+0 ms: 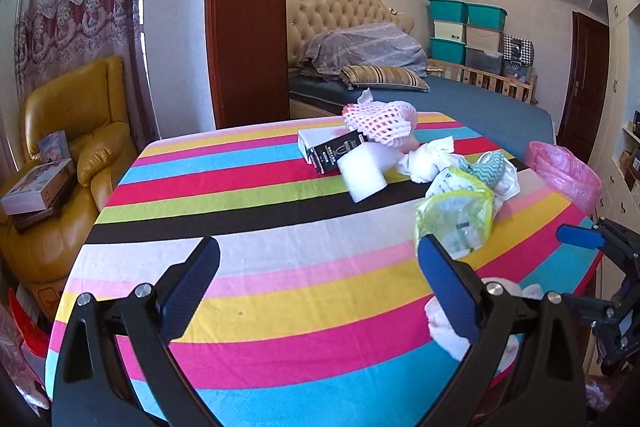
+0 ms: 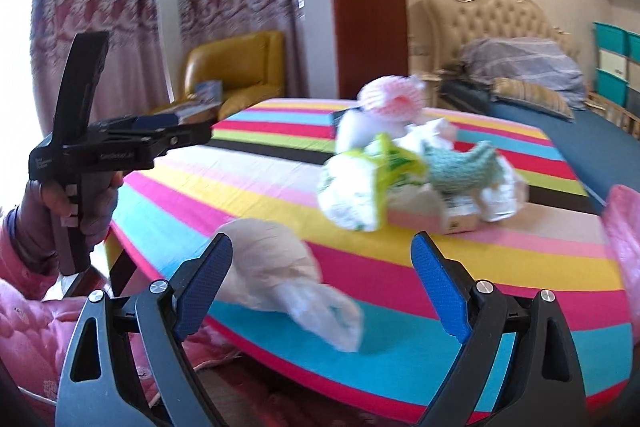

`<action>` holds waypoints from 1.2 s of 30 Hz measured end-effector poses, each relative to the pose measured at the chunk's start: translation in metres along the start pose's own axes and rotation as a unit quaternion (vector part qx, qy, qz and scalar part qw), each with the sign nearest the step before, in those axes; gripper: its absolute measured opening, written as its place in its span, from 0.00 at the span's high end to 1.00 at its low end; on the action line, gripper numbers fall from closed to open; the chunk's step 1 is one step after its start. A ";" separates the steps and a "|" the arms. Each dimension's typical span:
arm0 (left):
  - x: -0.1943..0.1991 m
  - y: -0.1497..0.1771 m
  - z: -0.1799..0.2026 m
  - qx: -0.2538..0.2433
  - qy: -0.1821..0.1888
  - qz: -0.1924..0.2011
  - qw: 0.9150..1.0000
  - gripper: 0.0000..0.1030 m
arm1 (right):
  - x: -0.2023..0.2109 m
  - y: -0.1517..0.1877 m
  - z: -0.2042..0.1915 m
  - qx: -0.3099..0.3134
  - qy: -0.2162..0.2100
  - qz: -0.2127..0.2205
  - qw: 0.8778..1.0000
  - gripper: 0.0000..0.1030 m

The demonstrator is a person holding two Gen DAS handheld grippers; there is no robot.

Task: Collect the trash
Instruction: 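Grasp the crumpled white plastic bag on the table with the right tool, then grasp the yellow-green plastic bag with the left tool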

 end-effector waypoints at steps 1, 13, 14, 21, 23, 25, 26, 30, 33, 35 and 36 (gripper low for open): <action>0.002 0.002 -0.001 0.000 -0.002 -0.001 1.000 0.07 | -0.004 0.002 -0.006 0.007 -0.006 -0.007 1.000 0.16; 0.004 0.024 -0.017 0.029 0.000 -0.014 0.999 0.07 | -0.048 0.023 -0.038 0.037 -0.041 -0.077 0.995 0.41; 0.002 0.025 -0.015 0.030 0.004 -0.016 0.999 0.07 | -0.046 0.022 -0.037 0.036 -0.042 -0.074 0.996 0.50; -0.019 0.024 0.009 0.028 0.035 -0.034 0.998 0.07 | -0.034 0.016 0.007 -0.001 0.013 -0.048 0.999 0.66; -0.027 0.021 0.021 0.024 0.045 -0.038 0.998 0.07 | -0.030 0.016 0.023 -0.014 0.029 -0.043 0.999 0.66; -0.036 0.020 0.030 0.021 0.054 -0.043 0.997 0.07 | -0.021 0.017 0.043 -0.035 0.046 -0.034 0.998 0.66; -0.041 0.019 0.037 0.020 0.060 -0.047 0.997 0.07 | -0.018 0.017 0.050 -0.040 0.053 -0.031 0.997 0.66; -0.062 0.016 0.065 0.002 0.083 -0.060 0.995 0.07 | -0.001 0.021 0.081 -0.056 0.082 -0.016 0.995 0.66; -0.073 0.011 0.085 -0.015 0.100 -0.063 0.993 0.07 | 0.008 0.025 0.100 -0.066 0.102 -0.008 0.993 0.66; -0.082 0.007 0.099 -0.028 0.111 -0.063 0.991 0.07 | 0.012 0.028 0.112 -0.077 0.108 -0.004 0.991 0.66; -0.087 0.006 0.104 -0.031 0.114 -0.064 0.991 0.07 | 0.015 0.030 0.119 -0.085 0.110 -0.002 0.990 0.66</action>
Point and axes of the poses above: each gripper's, at about its wrist camera, not at the fingertips, and x roughly against the way its jaws point, z to its right, y to its underside, the point moved 9 cm from there along -x, roughly the way its jaws point, and after that the axes turned 12 degrees about y, right-handed, at the moved point
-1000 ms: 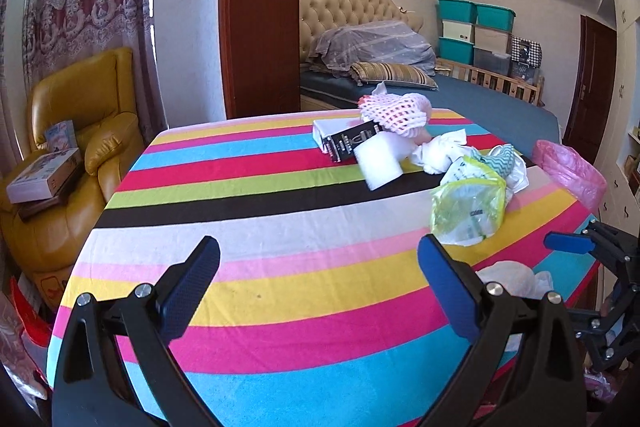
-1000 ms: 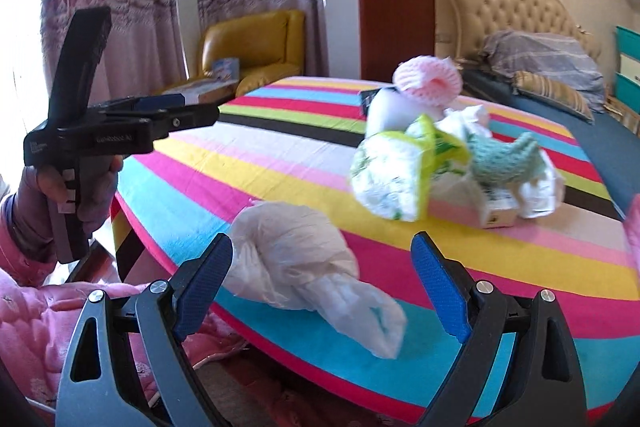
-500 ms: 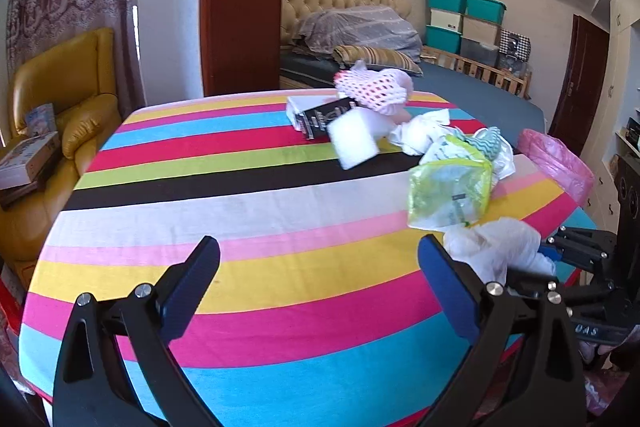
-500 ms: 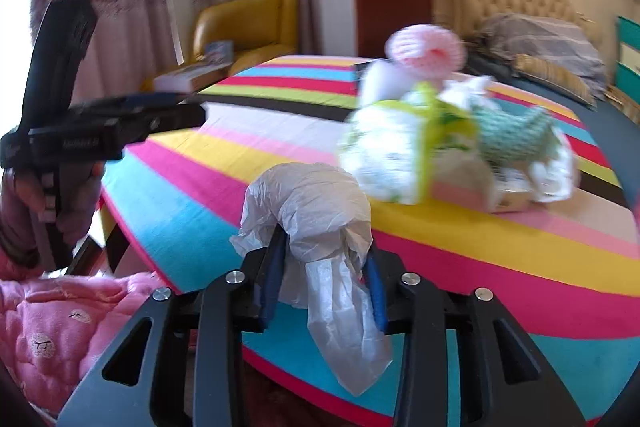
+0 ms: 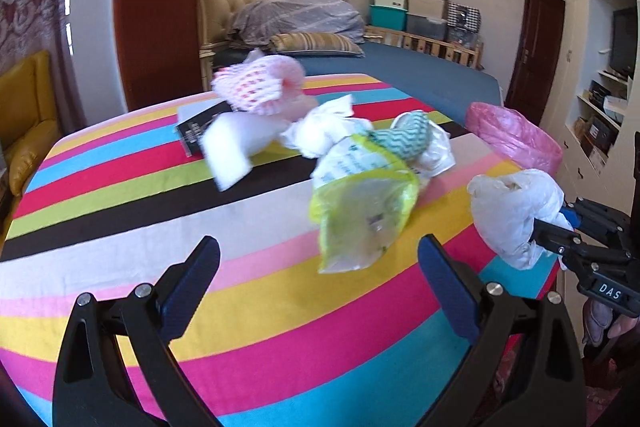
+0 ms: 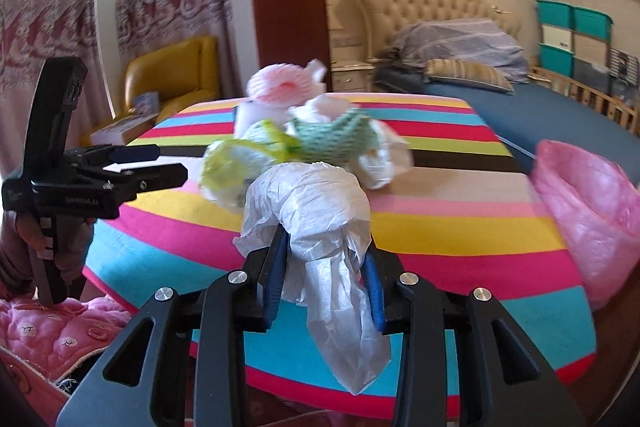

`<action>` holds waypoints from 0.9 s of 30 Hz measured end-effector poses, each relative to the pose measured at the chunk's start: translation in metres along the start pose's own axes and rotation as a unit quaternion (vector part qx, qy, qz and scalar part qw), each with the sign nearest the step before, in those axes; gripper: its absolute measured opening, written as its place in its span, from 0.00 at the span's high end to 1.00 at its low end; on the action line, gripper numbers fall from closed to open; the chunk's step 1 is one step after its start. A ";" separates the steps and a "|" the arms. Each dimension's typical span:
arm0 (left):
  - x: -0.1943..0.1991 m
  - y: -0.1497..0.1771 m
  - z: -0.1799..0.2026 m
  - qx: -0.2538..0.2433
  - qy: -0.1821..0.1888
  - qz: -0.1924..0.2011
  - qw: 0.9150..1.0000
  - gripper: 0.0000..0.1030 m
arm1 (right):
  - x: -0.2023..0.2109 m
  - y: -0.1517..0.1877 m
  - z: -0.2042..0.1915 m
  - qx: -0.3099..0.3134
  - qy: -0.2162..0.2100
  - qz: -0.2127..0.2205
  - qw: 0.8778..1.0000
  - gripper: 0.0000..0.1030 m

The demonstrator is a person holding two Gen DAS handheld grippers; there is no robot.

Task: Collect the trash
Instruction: 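Grasp the yellow-green plastic bag with the left tool, then carry both plastic bags in the two tools over the pink trash bin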

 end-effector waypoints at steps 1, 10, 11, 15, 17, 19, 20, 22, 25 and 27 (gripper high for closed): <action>-0.006 -0.001 0.002 -0.001 0.003 -0.003 1.000 0.07 | 0.000 0.000 0.004 -0.004 0.002 0.001 1.000 0.66; -0.059 -0.008 0.010 0.012 0.020 -0.045 0.999 0.08 | -0.002 0.004 0.028 -0.035 0.010 0.002 0.999 0.66; -0.062 -0.007 0.011 0.011 0.019 -0.049 0.999 0.12 | -0.003 0.006 0.030 -0.038 0.011 0.001 0.999 0.66; -0.071 0.005 0.013 0.017 0.032 -0.075 0.997 0.62 | -0.004 0.006 0.034 -0.047 0.013 -0.002 0.999 0.66; -0.067 0.007 0.015 0.010 0.031 -0.066 0.997 0.67 | -0.005 0.007 0.035 -0.050 0.014 -0.002 0.999 0.66; -0.060 0.006 0.019 -0.004 0.031 -0.056 0.998 0.75 | -0.005 0.007 0.034 -0.052 0.013 -0.002 0.999 0.66; -0.058 0.005 0.022 -0.009 0.031 -0.052 0.998 0.77 | -0.006 0.007 0.033 -0.052 0.012 -0.002 0.999 0.66; -0.053 0.003 0.025 -0.020 0.029 -0.044 0.998 0.82 | -0.004 0.008 0.032 -0.051 0.011 -0.001 0.999 0.66; -0.045 0.000 0.029 -0.033 0.028 -0.031 0.999 0.83 | -0.004 0.005 0.028 -0.046 0.010 0.002 0.999 0.66; -0.040 -0.001 0.031 -0.039 0.027 -0.024 0.999 0.84 | -0.004 0.004 0.026 -0.044 0.009 0.004 0.999 0.66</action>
Point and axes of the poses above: each gripper's, at about its wrist camera, not at the fingertips, and x roughly against the way its jaws point, z to its right, y to its underside, the point moved 9 cm from there along -x, roughly the way its jaws point, and after that the axes turned 12 degrees about y, right-handed, at the moved point
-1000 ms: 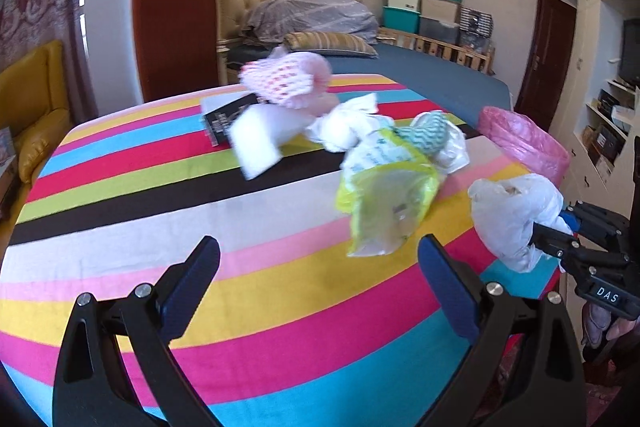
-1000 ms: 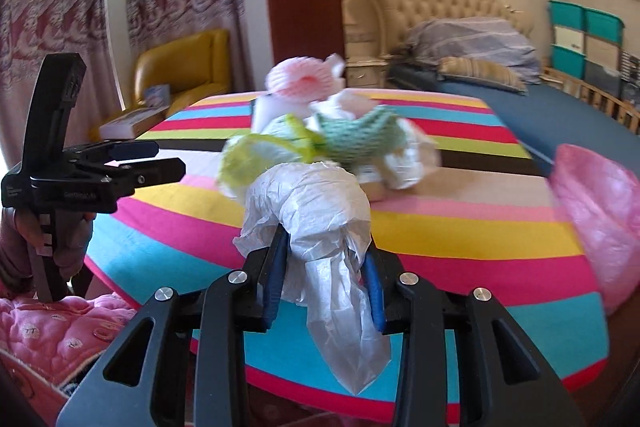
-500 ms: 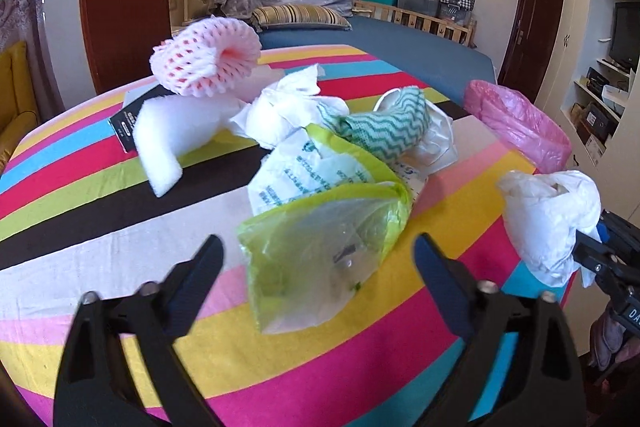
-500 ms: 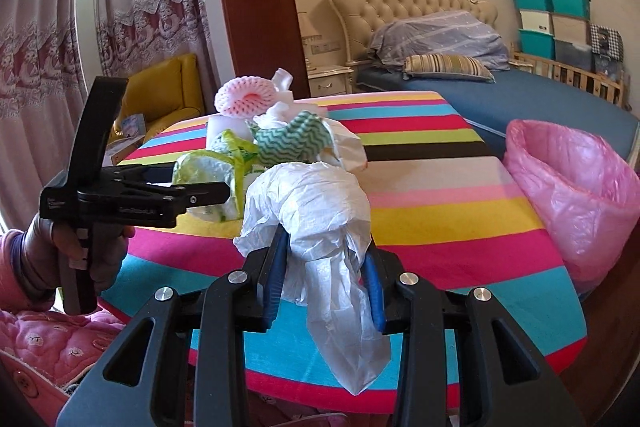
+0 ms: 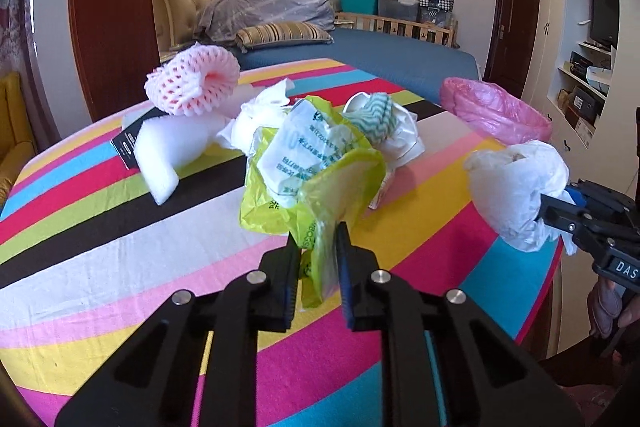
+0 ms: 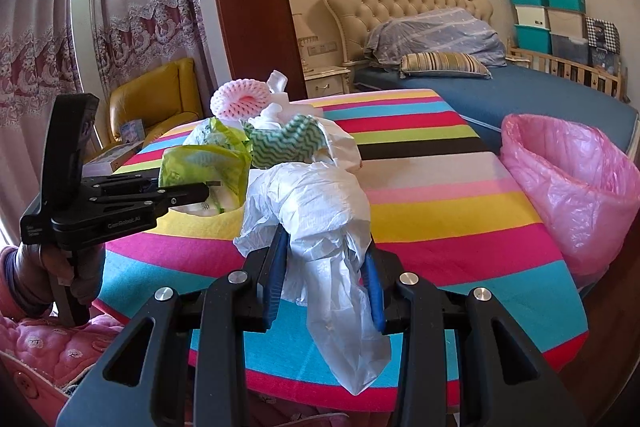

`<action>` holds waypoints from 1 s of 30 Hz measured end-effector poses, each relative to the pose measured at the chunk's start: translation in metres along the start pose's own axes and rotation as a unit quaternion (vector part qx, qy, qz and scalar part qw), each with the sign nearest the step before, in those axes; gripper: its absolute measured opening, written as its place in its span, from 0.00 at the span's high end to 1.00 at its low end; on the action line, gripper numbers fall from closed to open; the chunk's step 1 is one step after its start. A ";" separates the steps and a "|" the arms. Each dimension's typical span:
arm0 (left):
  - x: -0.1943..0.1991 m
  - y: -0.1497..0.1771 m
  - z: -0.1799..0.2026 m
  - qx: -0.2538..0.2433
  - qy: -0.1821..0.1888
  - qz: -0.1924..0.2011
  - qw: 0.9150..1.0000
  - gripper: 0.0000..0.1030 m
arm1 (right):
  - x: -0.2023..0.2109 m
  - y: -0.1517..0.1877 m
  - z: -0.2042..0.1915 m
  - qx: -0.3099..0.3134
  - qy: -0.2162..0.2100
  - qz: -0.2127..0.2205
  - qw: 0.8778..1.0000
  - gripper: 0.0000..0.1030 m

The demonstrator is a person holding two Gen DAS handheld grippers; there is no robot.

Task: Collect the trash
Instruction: 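Carry both plastic bags in the two tools over the pink trash bin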

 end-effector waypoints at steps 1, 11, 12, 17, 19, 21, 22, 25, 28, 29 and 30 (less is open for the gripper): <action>0.002 0.000 0.001 -0.001 0.001 0.002 1.000 0.84 | 0.000 0.000 -0.001 0.001 -0.001 0.001 1.000 0.66; 0.017 -0.002 0.002 0.001 -0.008 0.021 1.000 0.84 | 0.000 -0.001 -0.007 0.006 -0.005 0.004 1.000 0.66; 0.017 -0.001 0.004 0.000 -0.009 0.023 1.000 0.84 | 0.001 -0.002 -0.007 0.005 -0.005 0.006 1.000 0.66; 0.025 -0.005 0.006 -0.005 -0.014 0.039 0.999 0.84 | 0.004 -0.006 -0.004 0.006 -0.005 0.016 1.000 0.66; 0.028 -0.006 0.008 -0.008 -0.015 0.045 0.999 0.84 | 0.006 -0.009 -0.004 0.006 -0.003 0.022 1.000 0.66; 0.030 -0.008 0.009 -0.009 -0.015 0.051 0.999 0.84 | 0.008 -0.011 -0.004 0.007 0.000 0.027 1.000 0.66; 0.031 -0.009 0.010 -0.009 -0.014 0.055 0.998 0.84 | 0.009 -0.012 -0.003 0.007 0.002 0.029 1.000 0.66; 0.033 -0.011 0.014 -0.012 -0.009 0.065 0.998 0.84 | 0.011 -0.014 -0.001 0.005 0.010 0.036 0.999 0.66; 0.034 -0.014 0.018 -0.017 -0.005 0.070 0.997 0.84 | 0.012 -0.015 0.000 0.003 0.014 0.038 0.999 0.66; 0.034 -0.015 0.019 -0.018 -0.004 0.071 0.997 0.84 | 0.013 -0.015 0.002 0.001 0.015 0.040 0.999 0.66; 0.034 -0.015 0.020 -0.019 -0.003 0.071 0.997 0.84 | 0.013 -0.016 0.003 -0.001 0.016 0.040 0.999 0.66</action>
Point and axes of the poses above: each gripper's, at about its wrist camera, not at the fingertips, and x roughly against the way its jaws point, z to its right, y to its underside, the point moved 9 cm from there along -x, roughly the way its jaws point, and after that the axes turned 12 degrees about y, right-handed, at the moved point
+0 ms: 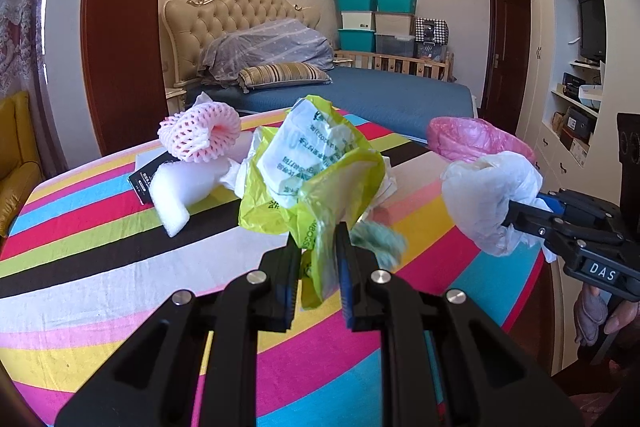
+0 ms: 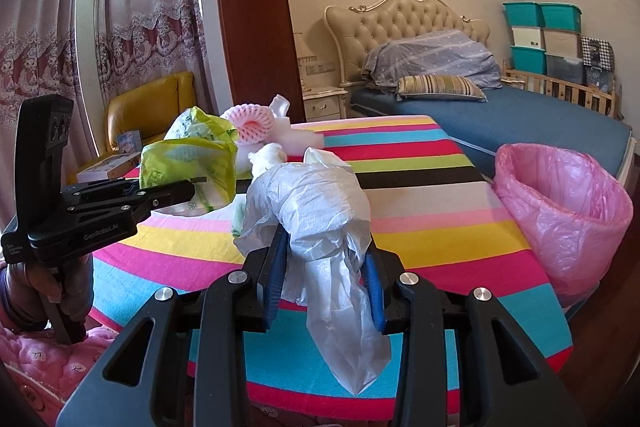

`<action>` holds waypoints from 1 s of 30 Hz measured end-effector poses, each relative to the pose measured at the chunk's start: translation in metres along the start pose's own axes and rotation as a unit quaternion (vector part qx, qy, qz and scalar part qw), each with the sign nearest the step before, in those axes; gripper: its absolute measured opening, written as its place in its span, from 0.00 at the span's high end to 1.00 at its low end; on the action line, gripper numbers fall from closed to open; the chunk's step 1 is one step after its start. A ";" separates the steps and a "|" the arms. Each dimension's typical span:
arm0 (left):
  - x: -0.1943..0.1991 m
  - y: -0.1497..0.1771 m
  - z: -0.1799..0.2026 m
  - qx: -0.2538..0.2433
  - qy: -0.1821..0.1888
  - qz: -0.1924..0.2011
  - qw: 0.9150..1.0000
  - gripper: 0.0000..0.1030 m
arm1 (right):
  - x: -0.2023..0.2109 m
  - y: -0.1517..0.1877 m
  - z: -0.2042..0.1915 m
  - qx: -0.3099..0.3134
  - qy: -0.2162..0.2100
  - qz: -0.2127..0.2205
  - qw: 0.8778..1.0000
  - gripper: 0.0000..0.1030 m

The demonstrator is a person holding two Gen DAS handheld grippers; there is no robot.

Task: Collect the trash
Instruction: 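Carry both plastic bags in the two tools over the pink trash bin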

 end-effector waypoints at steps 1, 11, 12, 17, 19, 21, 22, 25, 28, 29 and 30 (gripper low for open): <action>-0.001 0.000 0.001 -0.002 0.001 0.000 1.000 0.84 | 0.000 -0.001 0.002 -0.002 0.001 0.001 1.000 0.66; -0.015 -0.011 0.023 -0.035 0.022 -0.004 0.999 0.84 | 0.007 -0.004 0.020 -0.017 0.025 0.011 0.999 0.66; -0.018 -0.014 0.026 -0.035 0.026 -0.005 0.999 0.84 | 0.008 -0.004 0.022 -0.019 0.028 0.012 0.999 0.66; -0.034 -0.026 0.040 -0.041 0.046 -0.005 0.998 0.83 | 0.010 -0.010 0.041 -0.028 0.049 0.017 0.998 0.66; -0.042 -0.030 0.047 -0.045 0.054 -0.006 0.998 0.83 | 0.010 -0.014 0.050 -0.028 0.062 0.019 0.997 0.66; -0.053 -0.035 0.055 -0.046 0.064 -0.009 0.997 0.83 | 0.012 -0.017 0.059 -0.028 0.079 0.022 0.996 0.66; -0.057 -0.036 0.059 -0.047 0.067 -0.010 0.997 0.83 | 0.013 -0.019 0.066 -0.027 0.090 0.024 0.995 0.66; -0.074 -0.043 0.071 -0.050 0.080 -0.017 0.995 0.83 | 0.015 -0.026 0.085 -0.024 0.123 0.032 0.992 0.66; -0.089 -0.050 0.083 -0.054 0.092 -0.022 0.994 0.83 | 0.018 -0.030 0.109 -0.028 0.151 0.038 0.987 0.66; -0.094 -0.054 0.087 -0.056 0.096 -0.023 0.994 0.83 | 0.018 -0.031 0.116 -0.030 0.159 0.039 0.986 0.66; -0.098 -0.056 0.091 -0.057 0.101 -0.025 0.993 0.83 | 0.019 -0.032 0.125 -0.031 0.169 0.040 0.984 0.66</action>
Point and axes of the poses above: each gripper's, at about its wrist camera, not at the fingertips, and x roughly against the way its jaws point, z to its right, y to its underside, the point moved 9 cm from there along -x, roughly the way its jaws point, and after that the axes turned 12 degrees about y, right-handed, at the moved point
